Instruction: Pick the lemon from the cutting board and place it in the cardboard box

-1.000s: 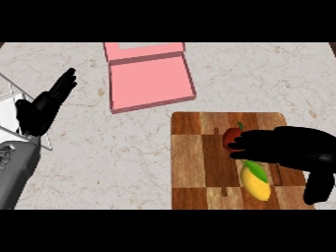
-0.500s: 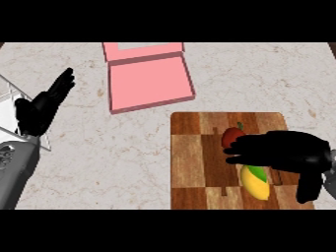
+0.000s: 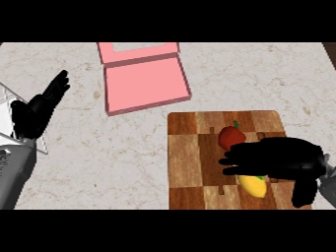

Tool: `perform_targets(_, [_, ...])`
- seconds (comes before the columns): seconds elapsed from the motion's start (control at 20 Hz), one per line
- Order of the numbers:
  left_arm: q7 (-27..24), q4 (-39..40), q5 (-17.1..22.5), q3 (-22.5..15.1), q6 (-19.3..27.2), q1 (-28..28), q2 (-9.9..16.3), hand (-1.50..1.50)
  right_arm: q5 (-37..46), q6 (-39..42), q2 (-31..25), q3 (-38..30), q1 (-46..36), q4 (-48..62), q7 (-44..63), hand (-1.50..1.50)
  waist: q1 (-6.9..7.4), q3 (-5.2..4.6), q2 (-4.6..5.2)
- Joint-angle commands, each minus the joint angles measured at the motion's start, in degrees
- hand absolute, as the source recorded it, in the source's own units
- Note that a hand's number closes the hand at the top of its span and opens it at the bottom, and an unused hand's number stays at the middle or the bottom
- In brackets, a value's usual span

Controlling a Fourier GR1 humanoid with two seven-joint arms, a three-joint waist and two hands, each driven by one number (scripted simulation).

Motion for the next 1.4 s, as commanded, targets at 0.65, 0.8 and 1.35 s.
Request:
perform_targets(0.65, [4.49, -0.77, -7.97, 4.29, 9.66, 5.28, 3.53, 0.00, 7.15, -3.02, 3.75, 4.88, 0.59, 4.37, 4.62, 1.50, 0.72, 3.60, -1.10])
perform_targets(0.8, [3.97, 0.41, -8.39, 5.23, 10.32, 4.75, 2.39, 0.00, 7.87, -8.17, 6.45, 3.08, -0.41, 3.17, 4.24, 1.50, -0.27, 3.59, -1.01])
perform_targets(1.35, [3.65, -0.33, -7.52, 9.06, 5.97, 7.41, 3.42, 0.00, 5.98, -18.81, 13.50, -10.51, 6.29, 11.68, 28.46, 1.50, -4.07, 3.35, -2.13])
